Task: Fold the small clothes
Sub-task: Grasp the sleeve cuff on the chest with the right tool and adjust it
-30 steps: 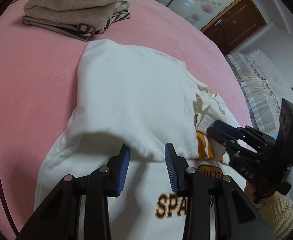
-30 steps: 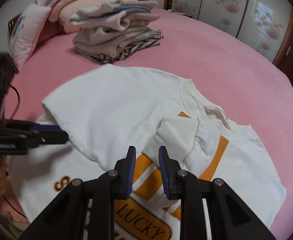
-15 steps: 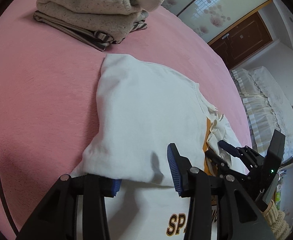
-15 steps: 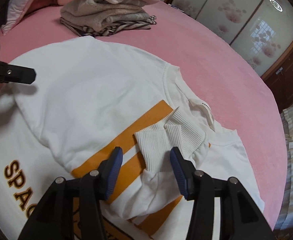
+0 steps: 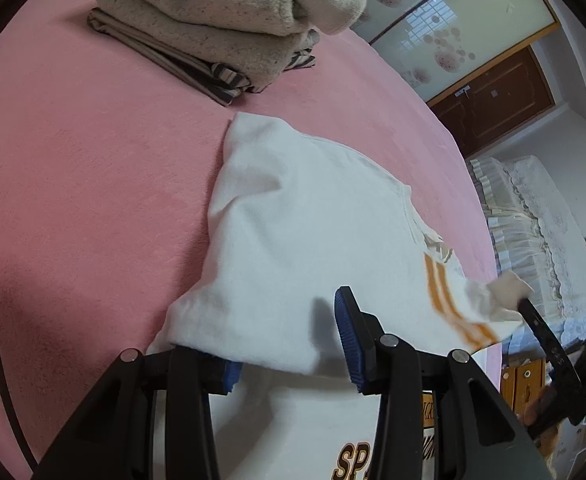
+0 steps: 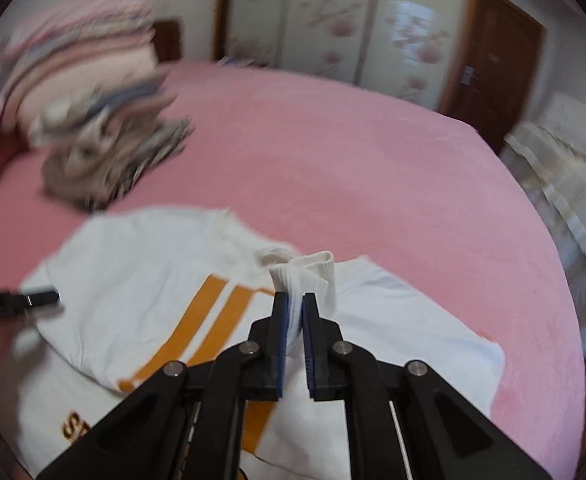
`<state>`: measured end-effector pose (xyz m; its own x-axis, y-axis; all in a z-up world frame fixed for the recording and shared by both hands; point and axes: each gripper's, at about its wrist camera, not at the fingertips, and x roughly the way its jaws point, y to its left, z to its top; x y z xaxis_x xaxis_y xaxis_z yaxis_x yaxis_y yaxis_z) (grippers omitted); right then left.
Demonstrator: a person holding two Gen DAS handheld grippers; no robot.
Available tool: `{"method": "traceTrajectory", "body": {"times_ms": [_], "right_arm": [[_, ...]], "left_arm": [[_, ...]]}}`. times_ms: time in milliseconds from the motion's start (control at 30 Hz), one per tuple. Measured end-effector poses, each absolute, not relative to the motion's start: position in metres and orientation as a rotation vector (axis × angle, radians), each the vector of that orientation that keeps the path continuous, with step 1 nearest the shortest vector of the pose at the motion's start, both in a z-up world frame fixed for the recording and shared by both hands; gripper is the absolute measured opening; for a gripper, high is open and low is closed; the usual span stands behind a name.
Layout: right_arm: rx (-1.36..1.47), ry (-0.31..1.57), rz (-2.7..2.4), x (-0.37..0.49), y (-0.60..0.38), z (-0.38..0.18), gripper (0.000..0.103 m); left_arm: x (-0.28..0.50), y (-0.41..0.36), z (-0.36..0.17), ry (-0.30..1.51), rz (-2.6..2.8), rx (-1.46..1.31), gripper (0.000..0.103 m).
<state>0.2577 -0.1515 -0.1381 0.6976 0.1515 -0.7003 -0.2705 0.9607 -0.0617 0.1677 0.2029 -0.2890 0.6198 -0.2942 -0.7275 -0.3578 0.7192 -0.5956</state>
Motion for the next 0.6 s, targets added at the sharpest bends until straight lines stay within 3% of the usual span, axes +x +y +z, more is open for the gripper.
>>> {"method": "traceTrajectory", "body": {"times_ms": [133,333,600], "right_arm": [[-0.012,0.78,0.169,0.243,-0.209,-0.139,0.006],[0.116,0.94,0.13,0.232,-0.247,-0.201,0.007],[0.26,1.012,0.134,0.224,-0.274,-0.221,0.022]], "left_arm": [[0.166,0.197,-0.295,0.952,0.034,-0.837,0.04],[0.161,0.191,-0.302,0.972,0.069,-0.844,0.038],[0.16,0.197,-0.304,0.975,0.104,-0.892,0.034]]}}
